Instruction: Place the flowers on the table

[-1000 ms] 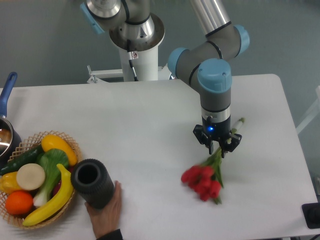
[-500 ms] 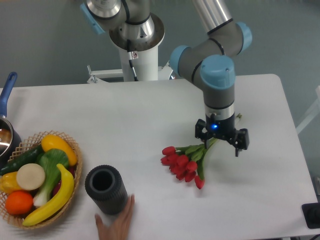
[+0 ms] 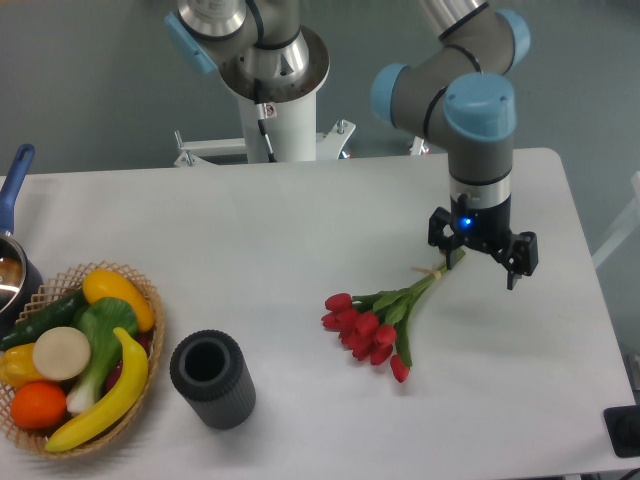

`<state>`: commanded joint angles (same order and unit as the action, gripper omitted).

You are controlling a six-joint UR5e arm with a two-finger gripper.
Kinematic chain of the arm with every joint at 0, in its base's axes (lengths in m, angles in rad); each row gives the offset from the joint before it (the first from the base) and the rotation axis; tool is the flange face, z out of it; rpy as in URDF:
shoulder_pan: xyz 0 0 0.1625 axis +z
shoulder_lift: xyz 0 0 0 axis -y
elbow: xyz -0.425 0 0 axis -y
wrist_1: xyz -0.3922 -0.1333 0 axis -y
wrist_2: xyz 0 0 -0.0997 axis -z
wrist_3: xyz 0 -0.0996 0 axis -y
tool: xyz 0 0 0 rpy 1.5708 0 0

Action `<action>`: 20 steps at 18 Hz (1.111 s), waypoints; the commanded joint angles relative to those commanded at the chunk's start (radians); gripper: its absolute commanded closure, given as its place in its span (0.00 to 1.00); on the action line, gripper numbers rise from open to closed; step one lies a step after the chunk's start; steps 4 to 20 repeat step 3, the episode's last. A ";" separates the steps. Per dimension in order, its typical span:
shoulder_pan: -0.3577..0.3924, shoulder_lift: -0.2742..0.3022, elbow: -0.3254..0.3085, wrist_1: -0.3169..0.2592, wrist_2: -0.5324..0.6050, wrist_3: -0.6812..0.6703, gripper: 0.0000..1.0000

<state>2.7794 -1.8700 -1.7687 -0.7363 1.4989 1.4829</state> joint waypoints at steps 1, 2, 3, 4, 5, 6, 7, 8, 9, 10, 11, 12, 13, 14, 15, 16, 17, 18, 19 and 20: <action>0.003 -0.001 0.002 -0.002 -0.021 0.014 0.00; 0.009 -0.002 0.000 -0.002 -0.038 0.016 0.00; 0.011 -0.002 0.000 -0.003 -0.052 0.016 0.00; 0.011 -0.002 0.000 -0.003 -0.052 0.016 0.00; 0.011 -0.002 0.000 -0.003 -0.052 0.016 0.00; 0.011 -0.002 0.000 -0.003 -0.052 0.016 0.00; 0.011 -0.002 0.000 -0.003 -0.052 0.016 0.00; 0.011 -0.002 0.000 -0.003 -0.052 0.016 0.00; 0.011 -0.002 0.000 -0.003 -0.052 0.016 0.00; 0.011 -0.002 0.000 -0.003 -0.052 0.016 0.00; 0.011 -0.002 0.000 -0.003 -0.052 0.016 0.00; 0.011 -0.002 0.000 -0.003 -0.052 0.016 0.00; 0.011 -0.002 0.000 -0.003 -0.052 0.016 0.00; 0.011 -0.002 0.000 -0.003 -0.052 0.016 0.00; 0.011 -0.002 0.000 -0.003 -0.052 0.016 0.00; 0.011 -0.002 0.000 -0.003 -0.052 0.016 0.00; 0.011 -0.002 0.000 -0.003 -0.052 0.016 0.00; 0.011 -0.002 0.000 -0.003 -0.052 0.016 0.00; 0.011 -0.002 0.000 -0.003 -0.052 0.016 0.00; 0.011 -0.002 0.000 -0.003 -0.052 0.016 0.00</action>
